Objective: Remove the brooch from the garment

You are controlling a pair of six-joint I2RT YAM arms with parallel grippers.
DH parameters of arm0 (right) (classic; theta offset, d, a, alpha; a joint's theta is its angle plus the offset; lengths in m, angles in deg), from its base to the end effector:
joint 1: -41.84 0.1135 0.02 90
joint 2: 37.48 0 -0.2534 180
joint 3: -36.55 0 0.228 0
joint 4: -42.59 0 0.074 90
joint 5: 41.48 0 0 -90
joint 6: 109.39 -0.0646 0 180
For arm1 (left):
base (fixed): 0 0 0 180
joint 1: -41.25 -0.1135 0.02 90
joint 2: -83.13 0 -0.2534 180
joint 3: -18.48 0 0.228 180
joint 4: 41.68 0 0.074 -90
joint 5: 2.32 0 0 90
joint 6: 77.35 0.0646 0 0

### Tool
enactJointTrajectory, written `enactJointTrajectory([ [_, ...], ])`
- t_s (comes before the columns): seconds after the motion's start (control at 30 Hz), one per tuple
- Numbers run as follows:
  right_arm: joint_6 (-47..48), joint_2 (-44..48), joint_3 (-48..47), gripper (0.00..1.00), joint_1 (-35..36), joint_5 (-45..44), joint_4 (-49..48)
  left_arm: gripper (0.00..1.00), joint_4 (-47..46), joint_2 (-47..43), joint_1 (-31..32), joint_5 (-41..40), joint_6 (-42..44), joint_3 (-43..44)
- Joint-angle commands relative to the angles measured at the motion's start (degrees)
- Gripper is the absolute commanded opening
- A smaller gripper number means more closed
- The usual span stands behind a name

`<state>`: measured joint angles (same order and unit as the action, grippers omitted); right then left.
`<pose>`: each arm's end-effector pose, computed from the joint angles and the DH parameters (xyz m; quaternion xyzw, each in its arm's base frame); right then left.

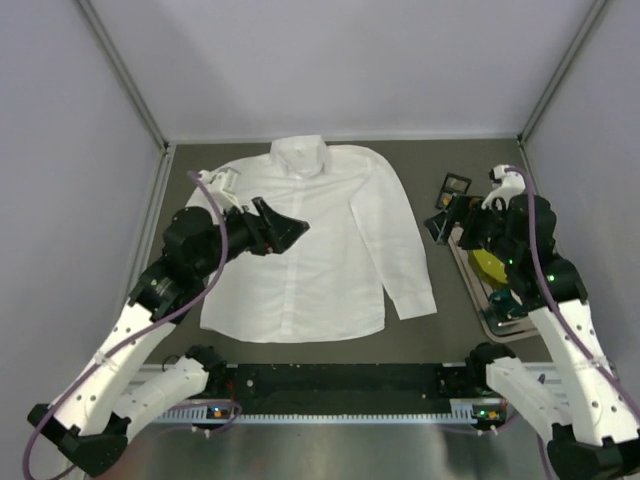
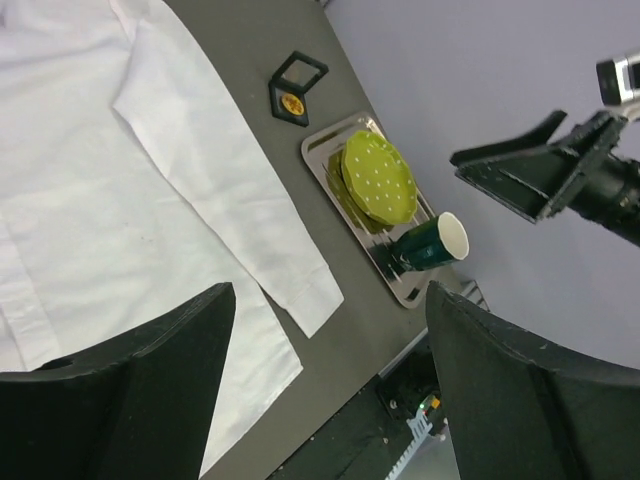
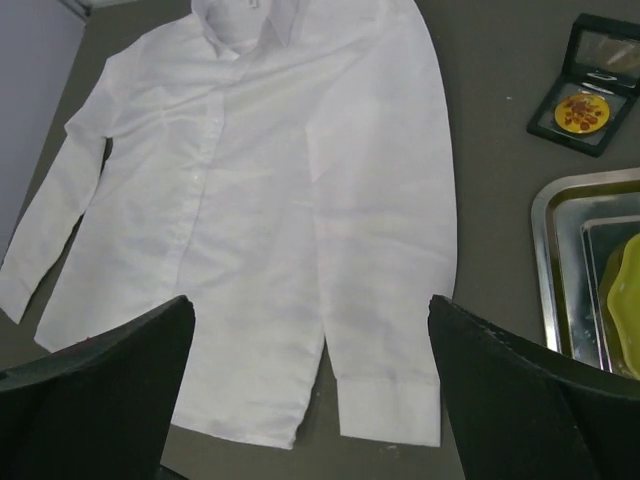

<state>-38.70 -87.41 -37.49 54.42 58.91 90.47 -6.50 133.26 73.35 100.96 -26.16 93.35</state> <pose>0.1837 0.0529 0.3451 -0.0004 0.8356 0.2224 0.5023 0.1609 -0.1184 0.3786 0.0292 0.7664 -0.4410 0.4662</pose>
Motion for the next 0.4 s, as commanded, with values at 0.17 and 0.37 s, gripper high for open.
enactJointTrajectory([
  [0.17, -5.47, 17.23, 4.38, 0.99, 0.25, -0.90, 7.37, 0.83, 0.91, -16.81, -0.28, -11.25, -1.10, -9.07],
  [0.37, -2.24, 23.39, 6.40, 0.99, 0.17, -0.20, 5.79, 0.84, 0.73, -22.44, -0.19, -14.67, -0.31, -10.40],
])
